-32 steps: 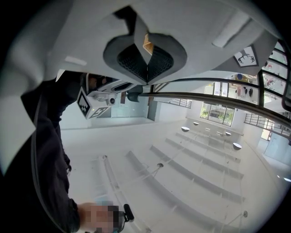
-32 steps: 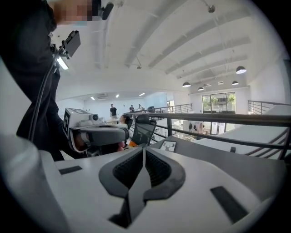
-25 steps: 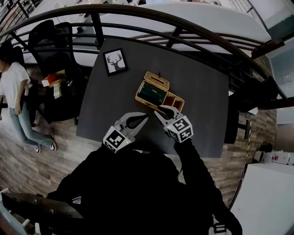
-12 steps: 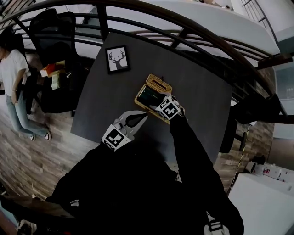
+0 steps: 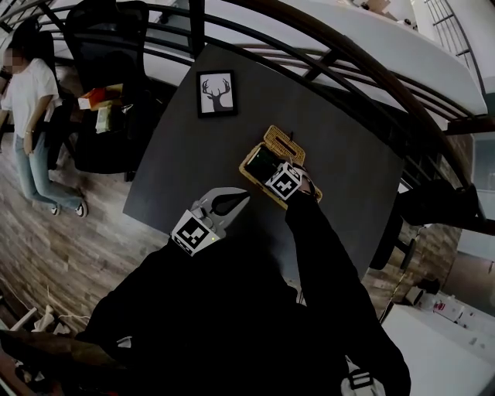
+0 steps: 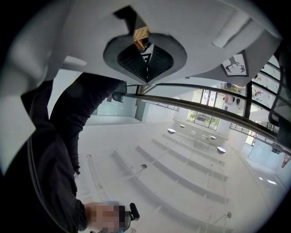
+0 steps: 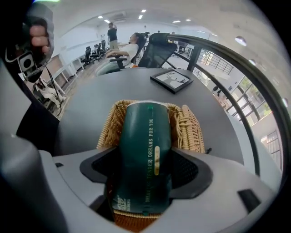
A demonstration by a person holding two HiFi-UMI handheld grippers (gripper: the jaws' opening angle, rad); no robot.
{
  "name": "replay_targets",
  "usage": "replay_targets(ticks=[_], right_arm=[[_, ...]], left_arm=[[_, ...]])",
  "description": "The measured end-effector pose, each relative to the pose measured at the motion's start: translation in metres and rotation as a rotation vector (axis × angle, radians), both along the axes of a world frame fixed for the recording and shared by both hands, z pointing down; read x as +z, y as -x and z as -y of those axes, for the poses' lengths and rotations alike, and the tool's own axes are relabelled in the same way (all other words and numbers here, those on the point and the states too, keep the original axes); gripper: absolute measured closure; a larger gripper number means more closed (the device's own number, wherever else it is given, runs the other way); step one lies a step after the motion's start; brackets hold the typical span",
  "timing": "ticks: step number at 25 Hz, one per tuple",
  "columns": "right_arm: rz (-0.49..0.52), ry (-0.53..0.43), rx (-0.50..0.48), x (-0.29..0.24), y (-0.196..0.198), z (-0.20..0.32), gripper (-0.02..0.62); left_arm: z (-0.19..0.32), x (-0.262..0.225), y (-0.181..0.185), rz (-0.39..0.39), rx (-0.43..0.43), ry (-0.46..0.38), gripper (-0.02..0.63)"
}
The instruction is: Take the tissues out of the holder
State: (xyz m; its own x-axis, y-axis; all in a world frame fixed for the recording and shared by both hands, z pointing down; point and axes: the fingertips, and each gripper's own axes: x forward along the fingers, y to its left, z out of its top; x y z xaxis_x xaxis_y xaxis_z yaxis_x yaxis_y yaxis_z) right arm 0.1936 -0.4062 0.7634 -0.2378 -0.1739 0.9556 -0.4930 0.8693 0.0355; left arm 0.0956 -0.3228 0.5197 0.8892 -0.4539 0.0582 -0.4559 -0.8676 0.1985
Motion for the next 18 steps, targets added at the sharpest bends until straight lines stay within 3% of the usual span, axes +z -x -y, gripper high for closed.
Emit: replay_targets(ticks=[6,18], right_arm=[[-0.012,0.027,0.038,-0.005,-0.001,0.004,0.276],[-0.019,-0.035,0.073,-0.069,-0.002,0.011,0.278]], left_arm=[[0.001,0.005,0.009,0.009,-0.001,0.004,0.598],[-0.011,-0.006,0.014,0.001,0.019,-0.035,0.598]])
